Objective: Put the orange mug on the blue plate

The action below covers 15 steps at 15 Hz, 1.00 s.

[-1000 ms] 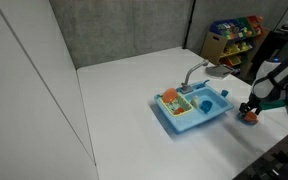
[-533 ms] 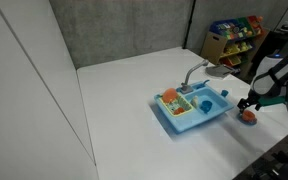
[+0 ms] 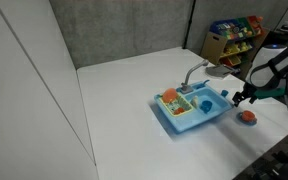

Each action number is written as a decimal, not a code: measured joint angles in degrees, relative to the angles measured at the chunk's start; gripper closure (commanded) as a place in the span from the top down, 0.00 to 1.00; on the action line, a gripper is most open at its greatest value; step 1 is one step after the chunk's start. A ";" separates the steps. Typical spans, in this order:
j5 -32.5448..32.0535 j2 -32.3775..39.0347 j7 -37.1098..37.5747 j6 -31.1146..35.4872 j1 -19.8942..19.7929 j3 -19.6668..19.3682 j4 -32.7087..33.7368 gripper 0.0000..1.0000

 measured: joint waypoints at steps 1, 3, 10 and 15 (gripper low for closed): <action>0.00 -0.71 0.01 -0.27 0.50 0.09 -0.12 1.00; 0.00 -2.26 0.01 -0.90 1.53 0.38 -0.48 1.00; 0.00 -8.78 0.03 -4.53 4.21 1.98 -2.92 1.00; 0.00 -14.34 0.33 -12.24 5.37 4.40 -3.16 1.00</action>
